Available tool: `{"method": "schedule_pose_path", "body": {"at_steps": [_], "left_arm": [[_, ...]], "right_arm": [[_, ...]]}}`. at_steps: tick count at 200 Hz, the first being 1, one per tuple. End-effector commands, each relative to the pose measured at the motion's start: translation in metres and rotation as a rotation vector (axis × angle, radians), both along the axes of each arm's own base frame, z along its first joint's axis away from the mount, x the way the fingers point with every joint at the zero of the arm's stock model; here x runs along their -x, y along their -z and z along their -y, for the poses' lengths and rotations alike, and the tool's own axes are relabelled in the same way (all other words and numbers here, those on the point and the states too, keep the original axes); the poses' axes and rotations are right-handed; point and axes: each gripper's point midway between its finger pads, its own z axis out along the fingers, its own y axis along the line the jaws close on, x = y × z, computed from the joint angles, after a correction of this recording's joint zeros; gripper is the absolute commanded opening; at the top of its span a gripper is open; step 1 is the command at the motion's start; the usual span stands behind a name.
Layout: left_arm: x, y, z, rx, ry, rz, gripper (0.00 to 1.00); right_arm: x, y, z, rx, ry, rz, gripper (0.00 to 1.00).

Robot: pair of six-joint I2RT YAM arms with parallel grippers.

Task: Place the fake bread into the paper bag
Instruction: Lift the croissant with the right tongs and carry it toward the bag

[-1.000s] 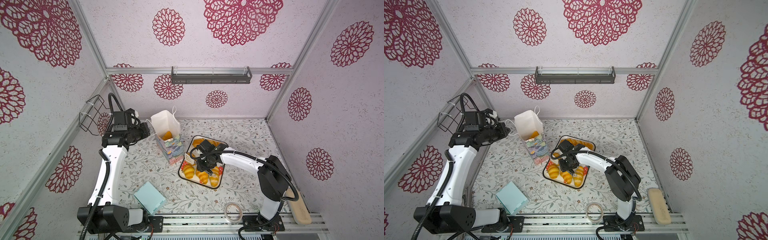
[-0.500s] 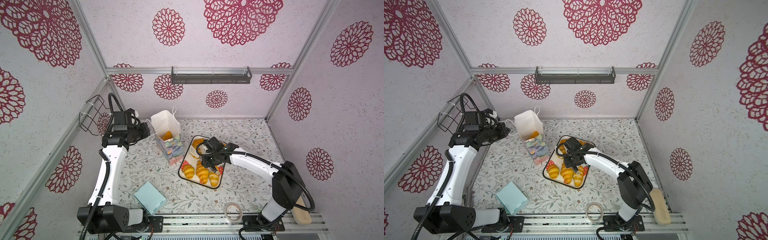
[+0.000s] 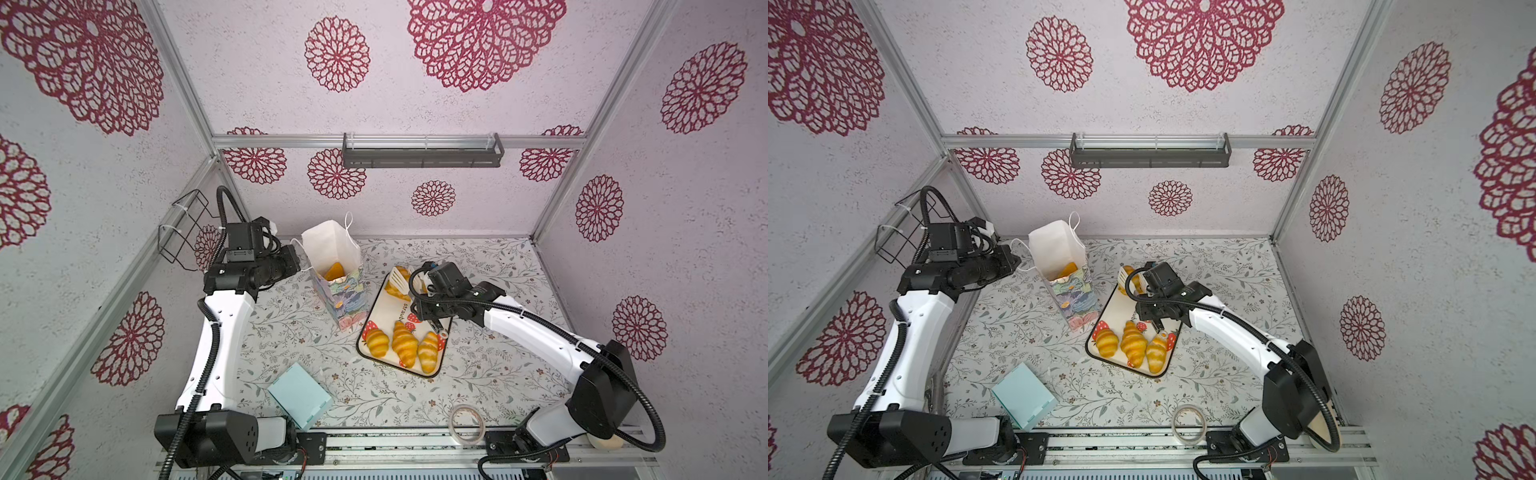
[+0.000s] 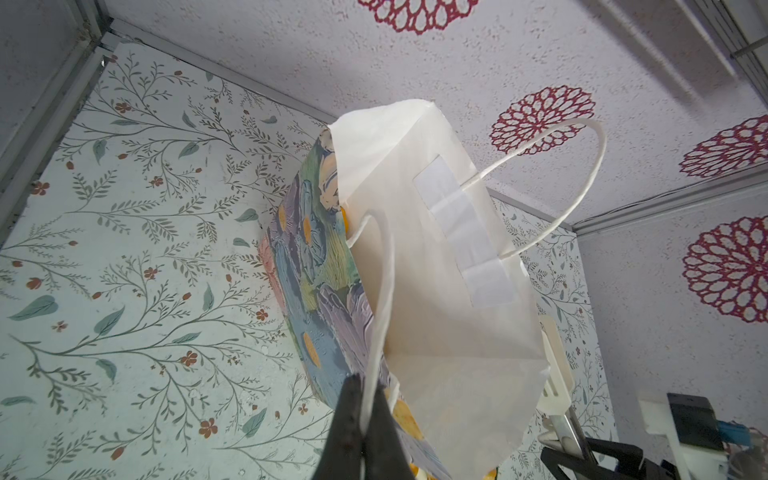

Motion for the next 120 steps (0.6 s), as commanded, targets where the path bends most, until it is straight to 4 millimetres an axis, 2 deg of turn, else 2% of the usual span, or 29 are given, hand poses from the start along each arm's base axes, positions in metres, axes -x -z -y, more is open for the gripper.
{"method": "schedule_pose_path", "body": {"at_steps": [1, 58, 120], "left_arm": [[-0.001, -0.005, -0.002, 0.002, -0.002, 0.010, 0.00], [-0.001, -0.011, 0.000, 0.013, 0.005, 0.020, 0.00], [-0.002, -0.023, 0.013, 0.080, 0.054, 0.057, 0.00]], "right_arm": [[-0.010, -0.046, -0.003, -0.100, 0.017, 0.125, 0.43], [-0.007, -0.085, -0.007, -0.211, -0.007, 0.230, 0.43], [0.002, -0.122, -0.014, -0.319, -0.058, 0.322, 0.43]]}}
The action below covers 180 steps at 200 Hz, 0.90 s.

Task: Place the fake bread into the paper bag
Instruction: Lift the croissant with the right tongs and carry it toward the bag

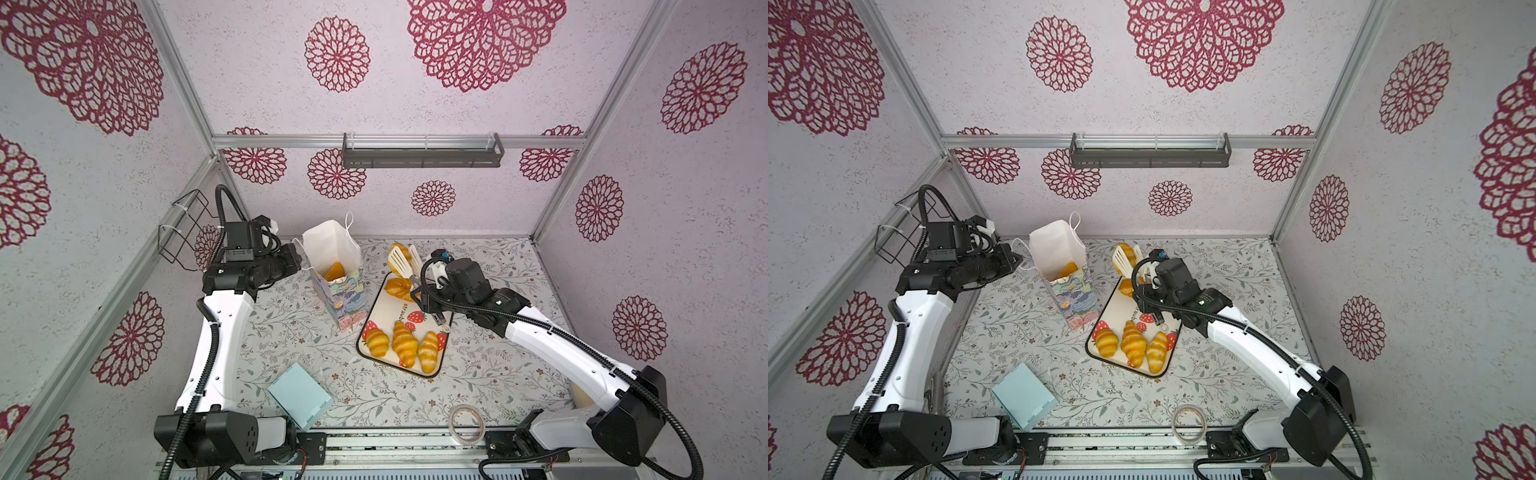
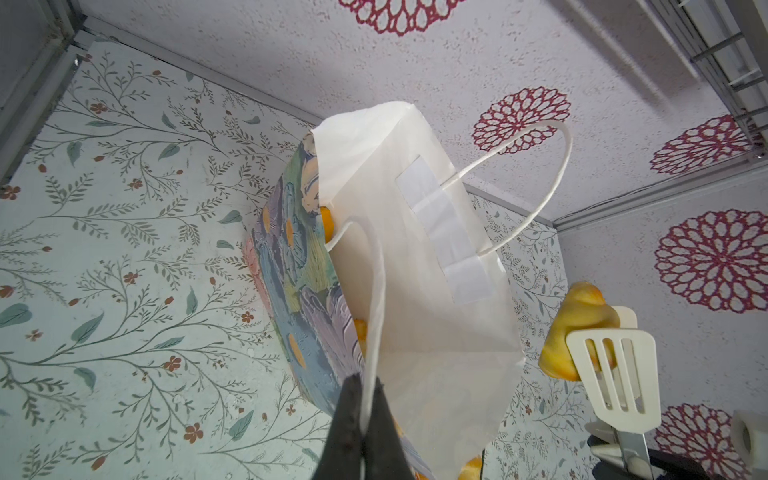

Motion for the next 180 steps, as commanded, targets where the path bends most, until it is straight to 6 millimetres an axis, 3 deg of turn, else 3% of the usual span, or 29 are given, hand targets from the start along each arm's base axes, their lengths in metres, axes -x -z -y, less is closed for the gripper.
{"method": "schedule_pose_path", "body": {"at_steps": [1, 109, 180], "left_arm": [[-0.003, -0.015, 0.005, 0.041, 0.022, 0.042, 0.00], [-0.003, -0.018, 0.008, 0.054, 0.036, 0.056, 0.00], [-0.003, -0.017, 0.008, 0.058, 0.034, 0.055, 0.00]], "right_arm": [[0.000, -0.055, -0.009, -0.129, -0.033, 0.139, 0.43], [0.009, -0.106, -0.045, -0.245, -0.150, 0.213, 0.43], [0.008, -0.121, -0.077, -0.266, -0.221, 0.227, 0.43]]}}
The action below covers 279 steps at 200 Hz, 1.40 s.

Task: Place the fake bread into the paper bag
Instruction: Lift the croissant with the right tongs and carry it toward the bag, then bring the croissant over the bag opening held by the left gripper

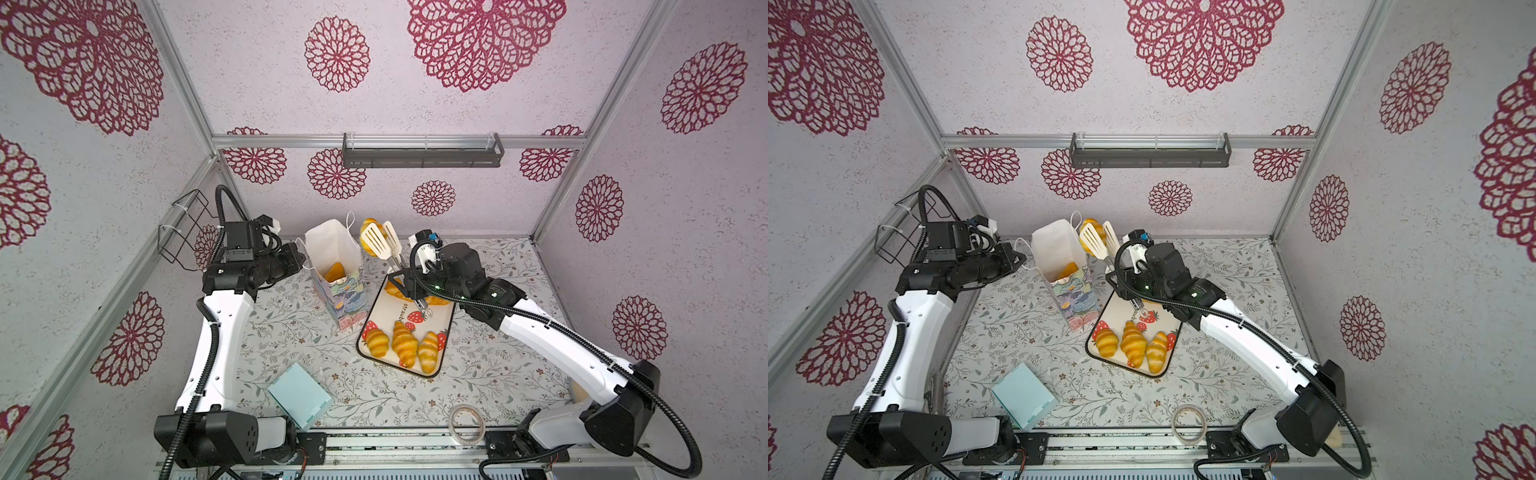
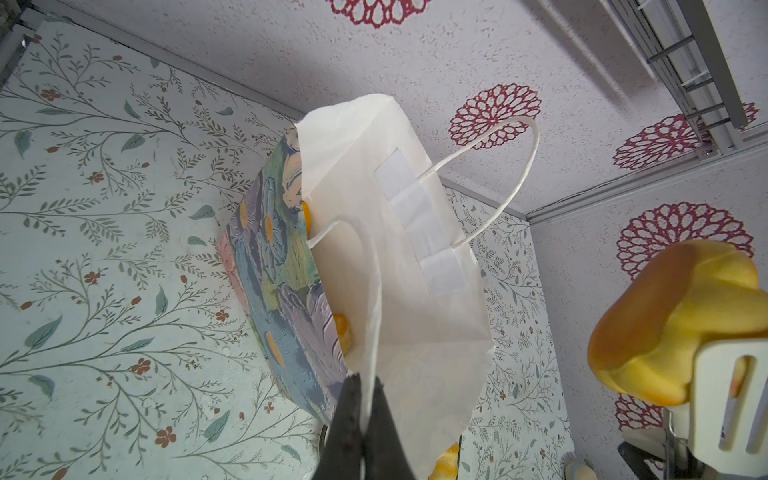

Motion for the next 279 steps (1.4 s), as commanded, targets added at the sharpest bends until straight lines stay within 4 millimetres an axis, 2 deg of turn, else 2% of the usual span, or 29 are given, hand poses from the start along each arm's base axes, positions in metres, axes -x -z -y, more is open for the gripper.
{"method": "schedule_pose_path", "body": {"at_steps": [1, 80, 124, 158, 205, 243, 279], "left_arm": [[-0.003, -0.013, -0.001, 0.010, -0.001, 0.048, 0.00], [-0.002, -0.011, -0.003, -0.001, -0.005, 0.043, 0.00], [-0.001, -0.012, -0.004, -0.006, -0.009, 0.048, 0.00], [0.000, -0.010, -0.005, -0.009, -0.012, 0.042, 0.00], [0.002, -0.008, -0.006, -0.012, -0.016, 0.039, 0.00], [0.002, -0.007, -0.008, -0.013, -0.020, 0.037, 0.00], [0.003, -0.006, -0.009, -0.014, -0.023, 0.036, 0.00]], "right_arm": [[0.001, -0.045, -0.014, -0.087, -0.040, 0.102, 0.43], [0.000, -0.052, -0.052, -0.085, -0.113, 0.105, 0.43], [-0.007, -0.047, -0.070, -0.067, -0.132, 0.085, 0.43], [-0.013, -0.037, -0.086, -0.041, -0.159, 0.024, 0.42], [-0.024, -0.032, -0.098, -0.009, -0.158, -0.006, 0.42], [-0.034, -0.016, -0.111, 0.043, -0.166, -0.054, 0.42], [-0.042, -0.022, -0.113, 0.081, -0.154, -0.051, 0.42]]}}
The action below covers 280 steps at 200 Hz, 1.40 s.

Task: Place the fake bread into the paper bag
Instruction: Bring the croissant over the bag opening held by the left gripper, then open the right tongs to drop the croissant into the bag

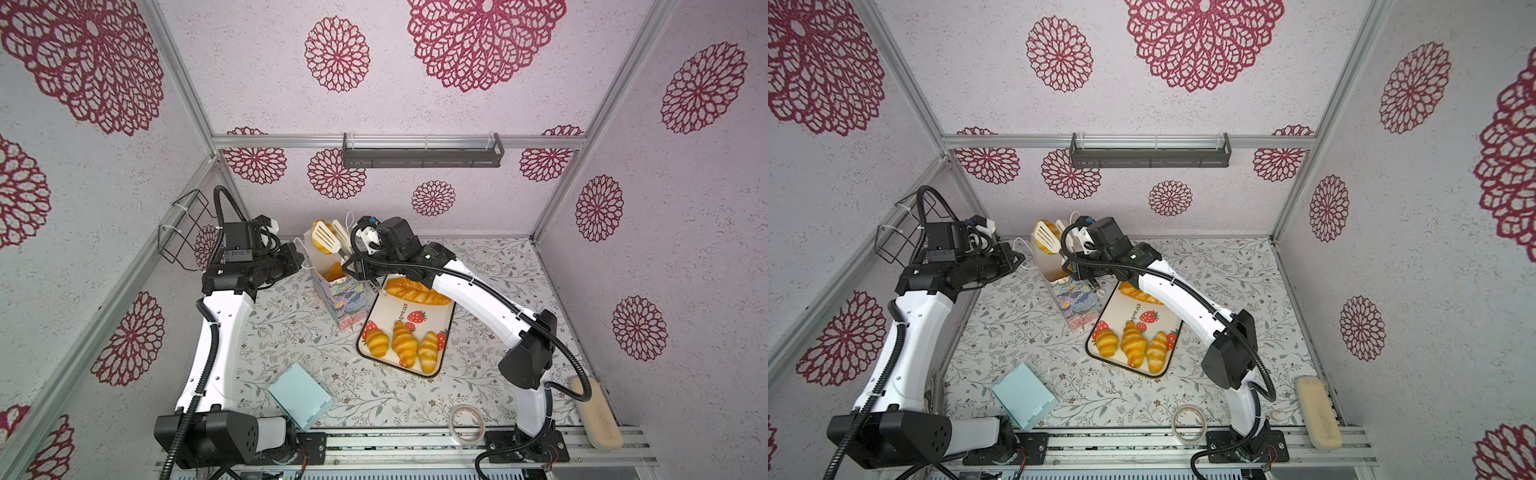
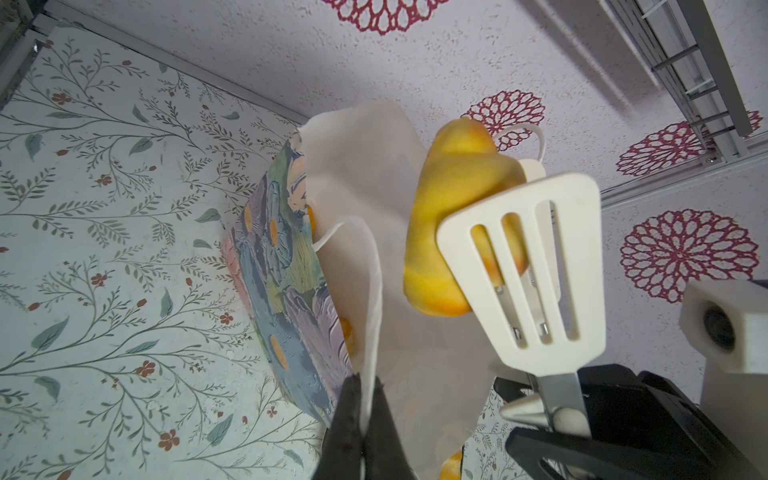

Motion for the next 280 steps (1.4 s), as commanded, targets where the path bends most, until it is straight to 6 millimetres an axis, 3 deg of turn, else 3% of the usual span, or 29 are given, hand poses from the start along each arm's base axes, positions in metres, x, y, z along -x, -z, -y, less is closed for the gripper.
{"method": "schedule_pose_path", "body": {"at_steps": [1, 94, 179, 280], "left_arm": [[0.004, -0.008, -0.004, -0.010, -0.009, 0.032, 0.00], [0.005, -0.010, -0.005, -0.008, -0.012, 0.040, 0.00], [0.005, -0.009, -0.006, -0.007, -0.014, 0.037, 0.00], [0.005, -0.009, -0.005, -0.001, -0.011, 0.036, 0.00]], "right_arm": [[0.001, -0.041, 0.002, -0.018, -0.016, 0.077, 0.42], [-0.025, -0.041, 0.017, 0.009, 0.046, 0.050, 0.43], [-0.030, -0.042, 0.022, 0.008, 0.058, 0.053, 0.46], [-0.031, -0.043, 0.023, 0.011, 0.050, 0.063, 0.58]]}}
